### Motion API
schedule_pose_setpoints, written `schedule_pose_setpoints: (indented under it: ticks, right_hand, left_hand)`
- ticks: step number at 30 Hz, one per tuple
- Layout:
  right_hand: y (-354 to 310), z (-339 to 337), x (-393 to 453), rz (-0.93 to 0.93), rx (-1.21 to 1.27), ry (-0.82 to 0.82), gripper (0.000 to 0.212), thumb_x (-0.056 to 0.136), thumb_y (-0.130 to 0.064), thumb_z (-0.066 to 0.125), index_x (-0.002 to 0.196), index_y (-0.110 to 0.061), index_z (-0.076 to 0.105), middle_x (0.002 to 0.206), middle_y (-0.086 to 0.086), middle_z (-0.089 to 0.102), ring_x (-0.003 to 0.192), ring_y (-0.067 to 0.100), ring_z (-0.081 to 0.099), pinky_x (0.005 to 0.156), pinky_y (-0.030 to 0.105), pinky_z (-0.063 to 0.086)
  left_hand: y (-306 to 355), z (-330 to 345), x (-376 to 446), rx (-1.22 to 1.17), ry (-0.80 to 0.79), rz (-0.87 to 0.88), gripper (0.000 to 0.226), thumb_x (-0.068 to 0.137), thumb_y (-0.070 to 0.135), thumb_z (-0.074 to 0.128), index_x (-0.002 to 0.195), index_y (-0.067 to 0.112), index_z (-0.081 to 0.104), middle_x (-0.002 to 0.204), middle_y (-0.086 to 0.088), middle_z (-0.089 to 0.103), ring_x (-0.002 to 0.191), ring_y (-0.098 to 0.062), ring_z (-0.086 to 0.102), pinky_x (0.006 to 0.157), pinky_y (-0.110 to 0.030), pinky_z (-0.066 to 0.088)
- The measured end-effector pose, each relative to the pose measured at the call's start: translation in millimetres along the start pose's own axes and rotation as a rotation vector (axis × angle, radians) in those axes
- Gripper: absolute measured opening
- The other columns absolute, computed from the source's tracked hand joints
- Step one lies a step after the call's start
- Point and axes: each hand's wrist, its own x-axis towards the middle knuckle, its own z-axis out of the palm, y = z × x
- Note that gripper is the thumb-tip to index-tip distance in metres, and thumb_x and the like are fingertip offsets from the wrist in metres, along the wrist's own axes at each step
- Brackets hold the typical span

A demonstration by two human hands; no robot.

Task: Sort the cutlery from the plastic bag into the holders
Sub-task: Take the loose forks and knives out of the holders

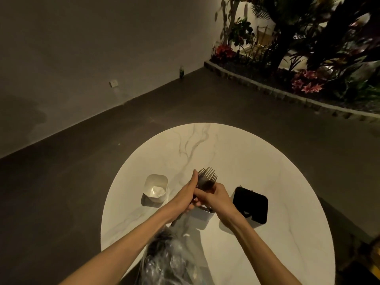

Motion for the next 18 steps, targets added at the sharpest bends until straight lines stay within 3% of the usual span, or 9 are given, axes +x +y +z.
schedule_pose_setpoints:
  ticks: [2,3,5,6,7,9,11,15,18]
  right_hand:
    - [0,0,5,-0.026,-0.041,0.018,0.011,0.094,-0.02,0.068,0.091,-0.009,0.07,0.07,0.005,0.072,0.066,0.017,0.066,0.063,0.019,0.052]
    - [-1,-2,9,-0.055,-0.084,0.039,0.013,0.095,-0.022,0.067,0.089,-0.01,0.069,0.068,0.0,0.071,0.065,0.014,0.065,0.063,0.02,0.051]
    - [-1,-7,22,-0.141,-0.199,0.145,0.016,0.095,-0.025,0.067,0.086,-0.012,0.067,0.069,-0.003,0.07,0.065,0.011,0.066,0.063,0.02,0.051]
    - [0,-11,30,-0.187,-0.252,0.223,0.015,0.094,-0.026,0.068,0.087,-0.013,0.067,0.072,-0.003,0.071,0.067,0.011,0.068,0.063,0.019,0.053]
    - [0,-16,37,-0.227,-0.293,0.3,0.012,0.094,-0.025,0.068,0.09,-0.014,0.066,0.077,-0.003,0.071,0.071,0.012,0.069,0.063,0.021,0.055]
    - [3,-24,51,-0.281,-0.392,0.403,0.011,0.093,-0.025,0.067,0.1,-0.015,0.065,0.088,-0.004,0.07,0.078,0.013,0.068,0.066,0.025,0.057]
    - [11,-29,63,-0.279,-0.542,0.4,0.015,0.094,-0.024,0.065,0.106,-0.014,0.064,0.094,-0.004,0.069,0.08,0.011,0.065,0.071,0.024,0.055]
    - [43,-27,79,-0.186,-0.843,0.268,0.011,0.092,-0.021,0.062,0.102,-0.016,0.062,0.095,0.004,0.071,0.078,0.019,0.065,0.073,0.037,0.057]
    - [69,-23,87,-0.111,-0.947,0.189,0.018,0.09,-0.02,0.061,0.107,-0.015,0.063,0.102,0.008,0.072,0.087,0.028,0.066,0.078,0.041,0.056]
  left_hand:
    - [-2,-3,6,0.005,-0.022,0.026,0.065,0.097,0.072,0.017,0.113,0.035,0.068,0.098,0.004,0.073,0.087,-0.004,0.07,0.07,-0.016,0.053]
    - [-4,-6,8,0.023,-0.028,0.043,0.071,0.097,0.074,0.018,0.133,0.03,0.061,0.116,-0.005,0.071,0.106,-0.012,0.068,0.086,-0.024,0.057]
    - [-9,-10,18,0.114,-0.027,0.066,0.076,0.092,0.081,0.021,0.15,0.036,0.04,0.141,-0.006,0.058,0.131,-0.023,0.055,0.113,-0.045,0.043]
    - [-12,-14,23,0.162,0.002,0.089,0.072,0.093,0.079,0.025,0.153,0.04,0.033,0.15,0.002,0.05,0.138,-0.019,0.046,0.117,-0.045,0.036]
    - [-15,-19,28,0.197,0.066,0.11,0.066,0.097,0.071,0.031,0.155,0.038,0.031,0.148,0.006,0.048,0.137,-0.015,0.044,0.116,-0.04,0.034]
    - [-22,-34,37,0.257,0.254,0.124,0.051,0.103,0.046,0.048,0.15,0.027,0.042,0.125,0.003,0.057,0.116,-0.015,0.053,0.099,-0.032,0.043]
    - [-37,-48,46,0.325,0.337,0.084,0.041,0.099,0.028,0.057,0.139,0.02,0.053,0.114,-0.003,0.061,0.104,-0.019,0.058,0.093,-0.036,0.05]
    - [-68,-57,56,0.359,0.264,-0.023,0.035,0.093,0.024,0.066,0.128,0.025,0.057,0.112,-0.003,0.061,0.098,-0.022,0.062,0.091,-0.045,0.056]
    - [-81,-56,61,0.343,0.223,-0.029,0.041,0.091,0.025,0.07,0.129,0.027,0.054,0.108,0.002,0.06,0.096,-0.021,0.064,0.086,-0.039,0.058]
